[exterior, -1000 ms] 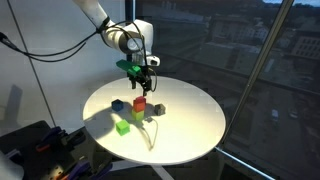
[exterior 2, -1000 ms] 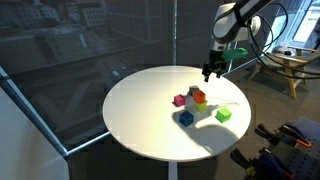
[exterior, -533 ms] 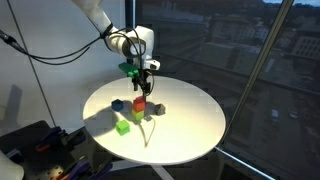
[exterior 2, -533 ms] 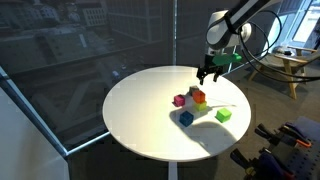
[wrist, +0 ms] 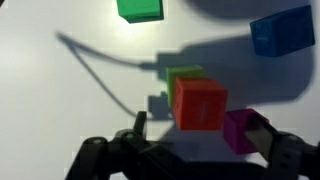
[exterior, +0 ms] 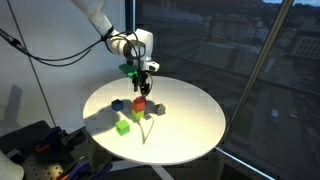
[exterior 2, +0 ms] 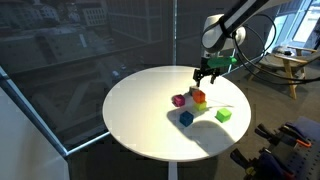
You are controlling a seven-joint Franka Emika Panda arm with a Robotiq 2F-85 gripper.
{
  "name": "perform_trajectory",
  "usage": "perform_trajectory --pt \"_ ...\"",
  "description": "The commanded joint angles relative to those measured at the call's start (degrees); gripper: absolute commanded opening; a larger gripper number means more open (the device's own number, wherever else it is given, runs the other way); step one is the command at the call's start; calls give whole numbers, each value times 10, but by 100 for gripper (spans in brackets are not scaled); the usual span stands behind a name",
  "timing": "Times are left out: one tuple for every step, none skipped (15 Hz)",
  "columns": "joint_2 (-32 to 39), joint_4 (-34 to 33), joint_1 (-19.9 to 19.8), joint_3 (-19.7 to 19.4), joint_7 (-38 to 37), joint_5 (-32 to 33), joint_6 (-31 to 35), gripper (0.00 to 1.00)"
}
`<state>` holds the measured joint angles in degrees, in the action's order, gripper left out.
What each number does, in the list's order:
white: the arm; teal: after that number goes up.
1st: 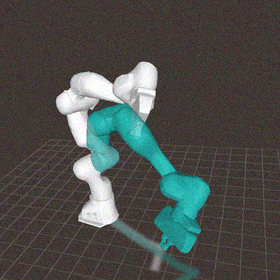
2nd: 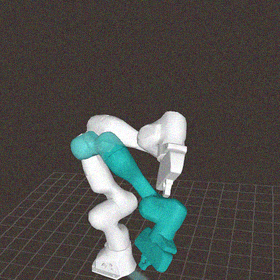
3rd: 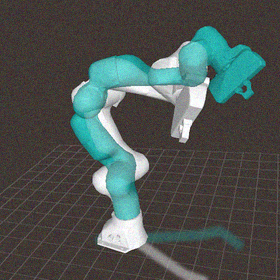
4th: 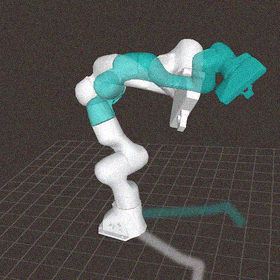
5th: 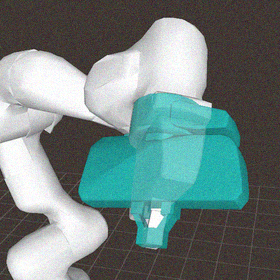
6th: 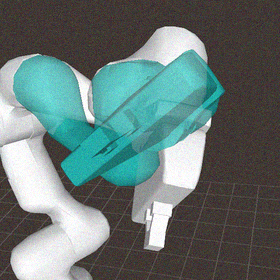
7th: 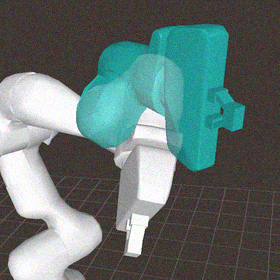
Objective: Put the orange block on top of the blue block
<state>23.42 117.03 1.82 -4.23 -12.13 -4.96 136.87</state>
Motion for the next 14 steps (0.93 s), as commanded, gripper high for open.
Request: perform_trajectory --pt "0 -1 -5 5 -2 3 -2 100" --pt "0 -1 -5 5 -2 3 -2 100" --pt "0 -2 -5 5 -2 3 -2 100" --pt "0 -2 -5 5 -2 3 -2 100" --pt "0 -2 -5 5 -2 3 -2 100" --pt "0 -2 -5 5 -2 3 -2 100" --pt "0 -2 -5 5 -2 3 -2 100" --pt "0 -2 -5 5 -2 3 -2 100" --pt "2 -5 -5 5 -4 6 -4 100" --pt "6 -8 -2 2 -9 10 -3 100" --pt "9 -11 -1 1 -12 12 -2 100" --pt "12 -13 1 1 -14 14 -2 100" --pt "15 -14 2 0 -16 16 0 100" --pt "18 -16 4 0 -18 18 2 100"
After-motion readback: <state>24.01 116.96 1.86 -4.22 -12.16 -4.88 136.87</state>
